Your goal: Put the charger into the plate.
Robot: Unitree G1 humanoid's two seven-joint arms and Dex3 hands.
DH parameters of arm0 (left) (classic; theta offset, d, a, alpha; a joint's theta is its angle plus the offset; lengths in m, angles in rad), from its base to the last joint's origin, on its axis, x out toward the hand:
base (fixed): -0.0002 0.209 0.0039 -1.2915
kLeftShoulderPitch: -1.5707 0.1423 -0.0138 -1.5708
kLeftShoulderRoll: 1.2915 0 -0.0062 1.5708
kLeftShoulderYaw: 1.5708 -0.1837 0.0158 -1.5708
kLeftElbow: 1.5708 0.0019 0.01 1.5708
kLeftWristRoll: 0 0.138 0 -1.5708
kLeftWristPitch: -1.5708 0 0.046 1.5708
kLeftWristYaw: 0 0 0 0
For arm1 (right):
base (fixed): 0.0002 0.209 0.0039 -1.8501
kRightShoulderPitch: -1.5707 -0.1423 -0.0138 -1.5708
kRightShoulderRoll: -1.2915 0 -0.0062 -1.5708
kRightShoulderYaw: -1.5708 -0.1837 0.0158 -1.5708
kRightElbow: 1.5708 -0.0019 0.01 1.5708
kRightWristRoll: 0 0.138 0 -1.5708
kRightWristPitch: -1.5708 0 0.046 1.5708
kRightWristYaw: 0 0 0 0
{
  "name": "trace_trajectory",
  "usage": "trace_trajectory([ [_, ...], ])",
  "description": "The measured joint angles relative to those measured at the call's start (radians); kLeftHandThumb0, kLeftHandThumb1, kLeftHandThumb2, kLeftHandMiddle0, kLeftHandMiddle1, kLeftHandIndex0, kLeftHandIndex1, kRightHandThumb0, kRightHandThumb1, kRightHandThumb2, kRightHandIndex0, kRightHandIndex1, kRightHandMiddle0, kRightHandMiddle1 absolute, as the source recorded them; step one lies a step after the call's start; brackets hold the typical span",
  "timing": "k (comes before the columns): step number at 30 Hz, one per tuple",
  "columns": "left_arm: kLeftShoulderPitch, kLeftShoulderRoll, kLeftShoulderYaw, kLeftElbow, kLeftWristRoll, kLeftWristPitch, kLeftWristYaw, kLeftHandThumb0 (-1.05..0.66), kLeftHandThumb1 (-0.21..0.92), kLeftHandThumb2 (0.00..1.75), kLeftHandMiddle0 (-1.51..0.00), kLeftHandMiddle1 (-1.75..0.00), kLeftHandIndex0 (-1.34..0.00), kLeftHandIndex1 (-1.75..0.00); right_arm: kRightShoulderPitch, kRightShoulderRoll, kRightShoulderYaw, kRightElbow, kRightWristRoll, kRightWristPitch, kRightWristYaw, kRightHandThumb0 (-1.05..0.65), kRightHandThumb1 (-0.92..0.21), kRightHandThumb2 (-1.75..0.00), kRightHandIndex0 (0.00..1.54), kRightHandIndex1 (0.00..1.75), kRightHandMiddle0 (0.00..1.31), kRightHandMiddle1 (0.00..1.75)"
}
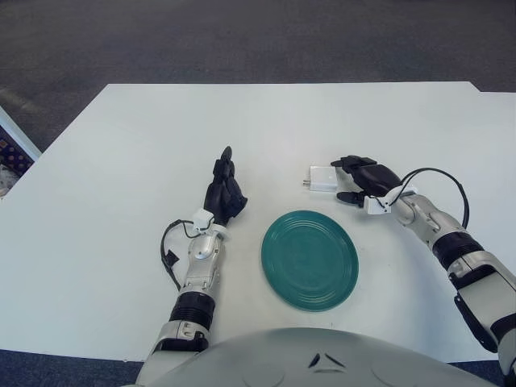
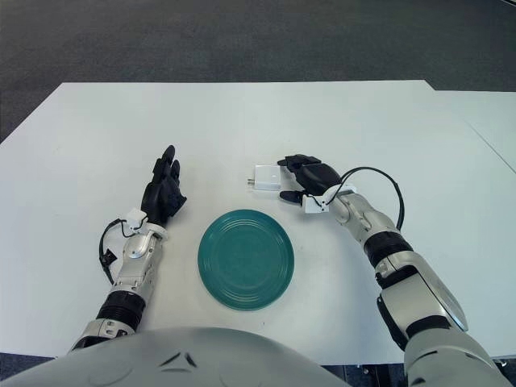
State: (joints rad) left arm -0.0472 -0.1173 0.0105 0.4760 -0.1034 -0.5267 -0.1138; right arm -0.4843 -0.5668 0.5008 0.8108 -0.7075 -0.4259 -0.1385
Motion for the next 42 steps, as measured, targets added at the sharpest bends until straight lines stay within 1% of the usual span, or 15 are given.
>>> trace_trajectory([
  [3, 0.004, 0.000, -0.001, -0.007, -0.010, 0.012, 0.005, -0.97, 0.92, 1.01, 0.00, 0.00, 0.00, -0.17, -0.007, 0.000, 0.000, 0.007, 0.001, -0.001, 0.000, -0.82, -0.92, -0.56, 0.35, 1.01, 0.04, 1.45],
  [9, 0.022, 0.000, -0.012, -0.031, -0.008, 0.016, 0.024, -0.97, 0.92, 1.02, 0.00, 0.00, 0.00, -0.19, -0.015, 0.001, -0.005, 0.021, 0.012, -0.002, 0.000, -0.80, -0.92, -0.55, 0.36, 1.15, 0.07, 1.49],
  [14, 0.035, 0.000, -0.021, -0.046, -0.002, 0.010, 0.035, -0.97, 0.92, 1.02, 0.00, 0.00, 0.00, -0.19, -0.017, 0.005, -0.009, 0.029, 0.014, -0.002, -0.012, -0.80, -0.92, -0.57, 0.37, 1.19, 0.08, 1.46],
  [18, 0.040, 0.000, -0.026, -0.051, 0.006, 0.008, 0.042, -0.96, 0.92, 1.02, -0.01, 0.00, 0.00, -0.19, -0.018, 0.007, -0.005, 0.036, 0.012, -0.001, -0.033, -0.82, -0.92, -0.59, 0.34, 1.22, 0.06, 1.42],
  [23, 0.048, 0.001, -0.033, -0.061, 0.015, 0.007, 0.056, -0.95, 0.92, 1.02, -0.01, 0.00, 0.00, -0.18, -0.023, 0.008, 0.005, 0.043, 0.005, -0.002, -0.064, -0.84, -0.92, -0.60, 0.30, 1.20, 0.03, 1.41],
  [27, 0.052, 0.001, -0.035, -0.065, 0.023, 0.006, 0.059, -0.95, 0.92, 1.03, -0.01, 0.00, 0.00, -0.19, -0.027, 0.009, 0.011, 0.049, -0.001, -0.002, -0.078, -0.84, -0.92, -0.61, 0.24, 1.15, 0.01, 1.33],
  [28, 0.053, 0.001, -0.036, -0.066, 0.025, 0.006, 0.059, -0.94, 0.92, 1.03, -0.01, 0.00, 0.00, -0.19, -0.028, 0.009, 0.013, 0.051, -0.003, -0.002, -0.081, -0.84, -0.92, -0.62, 0.22, 1.09, 0.00, 1.21],
  [31, 0.055, 0.001, -0.036, -0.067, 0.029, 0.005, 0.059, -0.94, 0.92, 1.03, -0.01, 0.00, 0.00, -0.19, -0.033, 0.010, 0.018, 0.054, -0.011, -0.001, -0.082, -0.85, -0.92, -0.64, 0.21, 0.98, 0.00, 1.04],
  [32, 0.055, 0.001, -0.036, -0.067, 0.029, 0.005, 0.058, -0.94, 0.92, 1.03, -0.01, 0.00, 0.00, -0.19, -0.034, 0.010, 0.019, 0.055, -0.012, 0.001, -0.082, -0.86, -0.92, -0.65, 0.21, 0.85, 0.00, 0.92],
  [34, 0.055, 0.001, -0.036, -0.067, 0.028, 0.005, 0.055, -0.95, 0.92, 1.04, 0.00, 0.00, 0.00, -0.18, -0.037, 0.010, 0.024, 0.055, -0.014, 0.007, -0.081, -0.88, -0.92, -0.68, 0.22, 0.63, 0.00, 0.77],
  [37, 0.057, 0.001, -0.034, -0.069, 0.023, 0.006, 0.047, -0.95, 0.92, 1.04, 0.00, 0.00, 0.00, -0.18, -0.044, 0.013, 0.032, 0.055, -0.015, 0.024, -0.067, -0.90, -0.92, -0.70, 0.23, 0.48, 0.00, 0.66],
  [39, 0.058, 0.001, -0.033, -0.069, 0.019, 0.008, 0.041, -0.95, 0.92, 1.03, 0.00, 0.00, 0.00, -0.17, -0.046, 0.013, 0.036, 0.054, -0.015, 0.032, -0.053, -0.92, -0.92, -0.72, 0.23, 0.31, 0.00, 0.56],
  [40, 0.058, 0.001, -0.032, -0.069, 0.018, 0.009, 0.040, -0.95, 0.92, 1.03, 0.00, 0.00, 0.00, -0.17, -0.047, 0.014, 0.037, 0.054, -0.015, 0.035, -0.045, -0.95, -0.92, -0.74, 0.21, 0.22, 0.00, 0.48],
  [41, 0.059, 0.001, -0.032, -0.070, 0.018, 0.009, 0.040, -0.95, 0.92, 1.03, 0.00, 0.00, 0.00, -0.17, -0.048, 0.016, 0.037, 0.055, -0.014, 0.038, -0.037, -0.95, -0.92, -0.74, 0.21, 0.19, 0.00, 0.46],
  [42, 0.060, 0.002, -0.032, -0.071, 0.018, 0.009, 0.040, -0.95, 0.92, 1.03, 0.00, 0.00, 0.00, -0.17, -0.051, 0.017, 0.038, 0.055, -0.014, 0.043, -0.026, -0.97, -0.92, -0.76, 0.18, 0.14, 0.00, 0.38],
])
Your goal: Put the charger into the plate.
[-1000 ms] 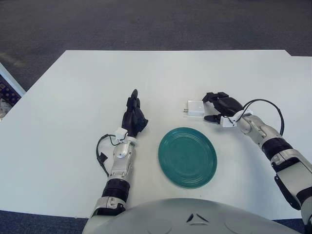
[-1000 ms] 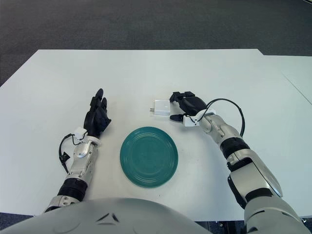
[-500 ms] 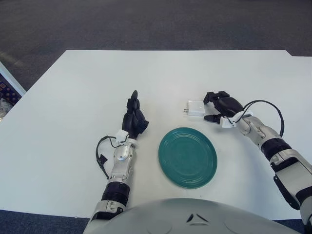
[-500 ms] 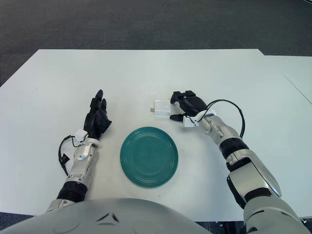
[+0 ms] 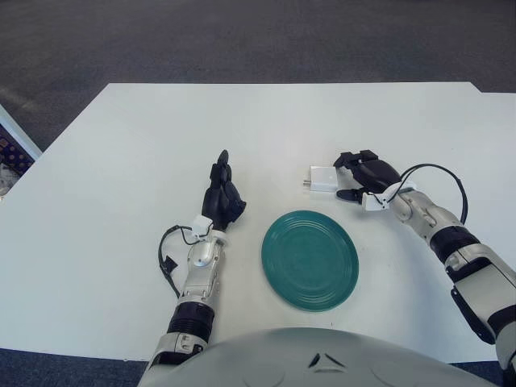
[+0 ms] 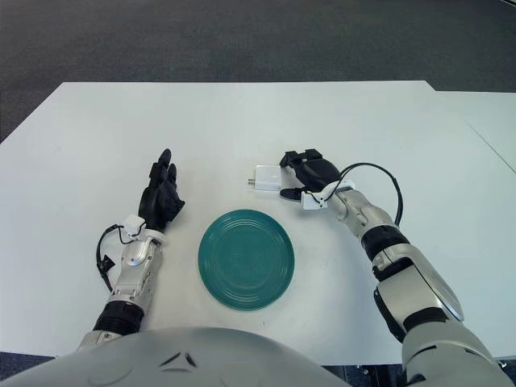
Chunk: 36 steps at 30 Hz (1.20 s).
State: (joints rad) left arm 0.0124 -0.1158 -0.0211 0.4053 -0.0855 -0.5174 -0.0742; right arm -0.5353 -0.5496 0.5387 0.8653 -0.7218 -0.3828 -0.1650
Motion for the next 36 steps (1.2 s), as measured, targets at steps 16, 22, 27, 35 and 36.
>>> trace_trajectory([
  [16, 0.003, 0.001, 0.001, -0.004, -0.010, 0.000, -0.015, -0.94, 0.92, 1.03, 0.00, 0.00, 0.00, -0.20, -0.079, 0.013, 0.043, 0.036, -0.019, 0.094, 0.114, -1.05, -0.92, -0.77, 0.00, 0.00, 0.00, 0.00],
  [22, 0.003, 0.001, 0.001, -0.007, -0.010, 0.002, -0.016, -0.93, 0.92, 1.04, 0.00, 0.00, 0.00, -0.21, -0.089, 0.015, 0.048, 0.030, -0.020, 0.105, 0.126, -1.05, -0.92, -0.73, 0.00, 0.00, 0.00, 0.00],
  [27, 0.003, 0.001, 0.001, -0.007, -0.011, 0.001, -0.020, -0.93, 0.92, 1.04, -0.01, 0.00, 0.00, -0.22, -0.102, 0.018, 0.049, 0.022, -0.020, 0.123, 0.173, -1.05, -0.92, -0.69, 0.00, 0.00, 0.00, 0.00],
  [35, 0.003, 0.001, 0.002, -0.007, -0.013, 0.000, -0.025, -0.93, 0.92, 1.03, 0.00, 0.00, 0.00, -0.22, -0.106, 0.018, 0.048, -0.038, -0.019, 0.164, 0.267, -1.05, -0.92, -0.67, 0.00, 0.00, 0.00, 0.00],
  [36, 0.003, 0.001, 0.002, -0.007, -0.014, 0.001, -0.025, -0.93, 0.92, 1.03, 0.00, 0.00, 0.00, -0.22, -0.105, 0.017, 0.048, -0.052, -0.019, 0.171, 0.281, -1.05, -0.92, -0.67, 0.00, 0.00, 0.00, 0.00],
])
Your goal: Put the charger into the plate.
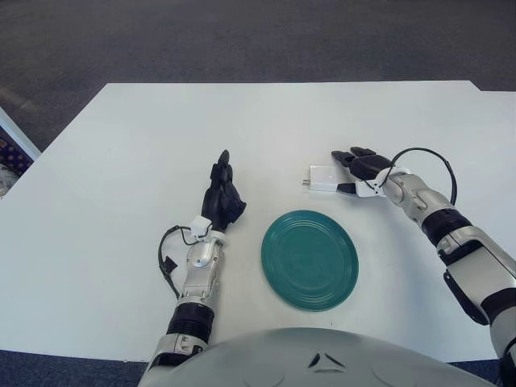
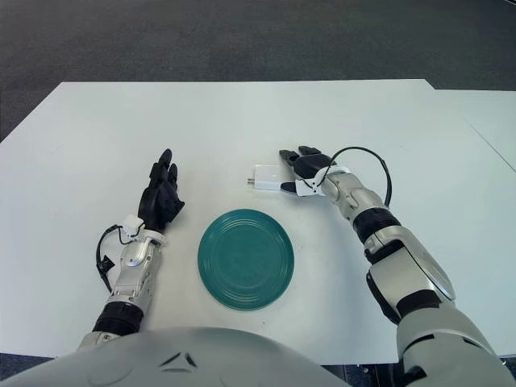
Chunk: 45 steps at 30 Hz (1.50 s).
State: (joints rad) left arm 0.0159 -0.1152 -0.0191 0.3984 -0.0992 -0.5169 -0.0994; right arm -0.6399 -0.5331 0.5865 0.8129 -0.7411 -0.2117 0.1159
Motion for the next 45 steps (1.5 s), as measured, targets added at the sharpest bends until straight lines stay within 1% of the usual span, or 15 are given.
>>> trace_trajectory([
  [7, -0.001, 0.000, 0.001, 0.001, -0.003, 0.007, -0.002, -0.94, 0.92, 1.03, 0.00, 0.00, 0.00, -0.20, 0.030, -0.027, -0.014, -0.190, 0.003, 0.038, 0.137, -1.05, -0.92, -0.64, 0.00, 0.00, 0.00, 0.00],
  [12, -0.001, -0.001, 0.006, -0.001, -0.012, 0.020, 0.001, -0.95, 0.92, 1.01, 0.00, 0.00, 0.00, -0.19, 0.057, -0.068, -0.040, -0.364, 0.008, 0.054, 0.249, -1.05, -0.92, -0.62, 0.00, 0.00, 0.00, 0.00],
  [15, -0.002, 0.000, 0.006, -0.001, -0.012, 0.020, 0.001, -0.95, 0.92, 1.01, 0.00, 0.00, 0.00, -0.18, 0.068, -0.092, -0.063, -0.444, 0.010, 0.061, 0.293, -1.05, -0.92, -0.62, 0.00, 0.00, 0.00, 0.00],
  [18, -0.001, 0.000, 0.007, -0.001, -0.011, 0.021, 0.004, -0.96, 0.92, 1.01, 0.00, 0.00, 0.00, -0.18, 0.073, -0.113, -0.080, -0.496, 0.012, 0.063, 0.327, -1.05, -0.92, -0.61, 0.00, 0.00, 0.00, 0.00],
  [23, -0.002, 0.000, 0.007, 0.001, -0.011, 0.021, 0.008, -0.95, 0.92, 1.01, -0.01, 0.00, 0.00, -0.16, 0.099, -0.156, -0.129, -0.598, 0.023, 0.062, 0.377, -1.05, -0.92, -0.61, 0.00, 0.00, 0.00, 0.00],
  [26, -0.002, 0.000, 0.007, 0.003, -0.010, 0.018, 0.008, -0.95, 0.92, 1.00, -0.01, 0.00, 0.00, -0.15, 0.112, -0.171, -0.151, -0.632, 0.024, 0.053, 0.383, -1.05, -0.92, -0.61, 0.00, 0.00, 0.00, 0.00],
  [30, -0.002, 0.000, 0.008, 0.005, -0.011, 0.018, 0.007, -0.96, 0.92, 1.00, 0.00, 0.00, 0.00, -0.14, 0.122, -0.174, -0.167, -0.645, 0.025, 0.044, 0.384, -1.05, -0.92, -0.61, 0.00, 0.00, 0.00, 0.00],
  [38, -0.005, 0.000, 0.010, 0.007, -0.016, 0.019, -0.002, -0.97, 0.92, 1.00, 0.00, 0.00, 0.00, -0.14, 0.138, -0.173, -0.176, -0.656, 0.026, 0.034, 0.396, -1.05, -0.92, -0.62, 0.00, 0.00, 0.00, 0.00],
  [45, -0.024, -0.001, 0.022, 0.030, -0.039, 0.017, -0.024, -0.98, 0.92, 0.99, 0.00, 0.00, 0.00, -0.14, 0.139, -0.168, -0.178, -0.667, 0.023, 0.044, 0.413, -1.05, -0.92, -0.61, 0.00, 0.00, 0.00, 0.00],
])
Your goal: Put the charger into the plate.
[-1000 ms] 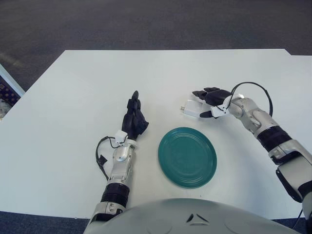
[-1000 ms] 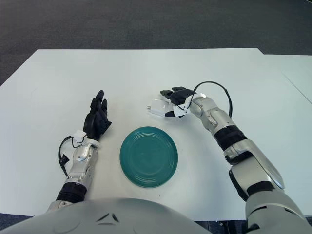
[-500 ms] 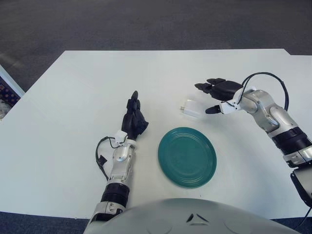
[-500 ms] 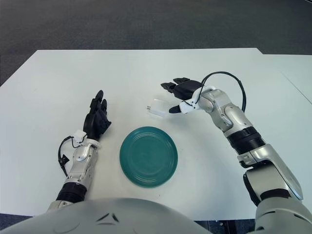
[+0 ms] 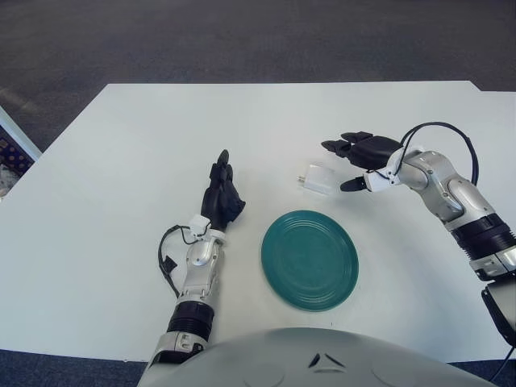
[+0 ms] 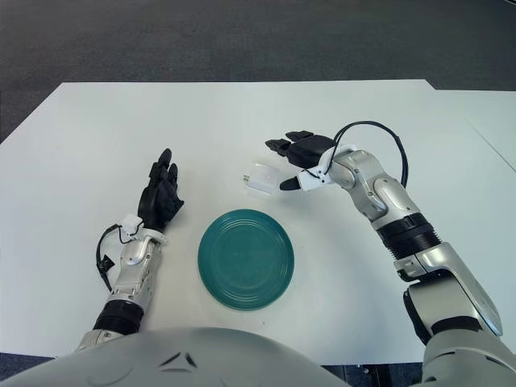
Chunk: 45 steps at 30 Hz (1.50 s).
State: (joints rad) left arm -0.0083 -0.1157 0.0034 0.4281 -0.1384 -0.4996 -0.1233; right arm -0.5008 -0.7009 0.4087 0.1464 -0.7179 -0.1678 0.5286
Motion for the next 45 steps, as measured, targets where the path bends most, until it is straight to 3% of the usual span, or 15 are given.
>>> trace_trajectory([
  [22, -0.001, 0.000, -0.004, -0.003, 0.027, 0.003, 0.011, -0.98, 0.92, 0.99, -0.01, 0.00, 0.00, -0.12, -0.033, 0.131, 0.053, 0.064, -0.063, 0.068, 0.006, -1.05, -0.92, -0.65, 0.00, 0.00, 0.00, 0.00],
  [32, 0.005, 0.000, -0.006, -0.014, 0.043, 0.009, 0.026, -0.98, 0.92, 0.98, -0.02, -0.01, 0.00, -0.12, -0.054, 0.201, 0.066, 0.111, -0.101, 0.153, -0.008, -1.05, -0.92, -0.65, 0.00, 0.00, 0.00, 0.00],
  [45, 0.047, 0.002, -0.020, -0.068, 0.064, 0.047, 0.058, -0.97, 0.92, 0.97, 0.00, 0.00, 0.00, -0.08, -0.060, 0.324, 0.100, 0.236, -0.138, 0.273, -0.129, -1.05, -0.92, -0.68, 0.00, 0.00, 0.00, 0.00],
])
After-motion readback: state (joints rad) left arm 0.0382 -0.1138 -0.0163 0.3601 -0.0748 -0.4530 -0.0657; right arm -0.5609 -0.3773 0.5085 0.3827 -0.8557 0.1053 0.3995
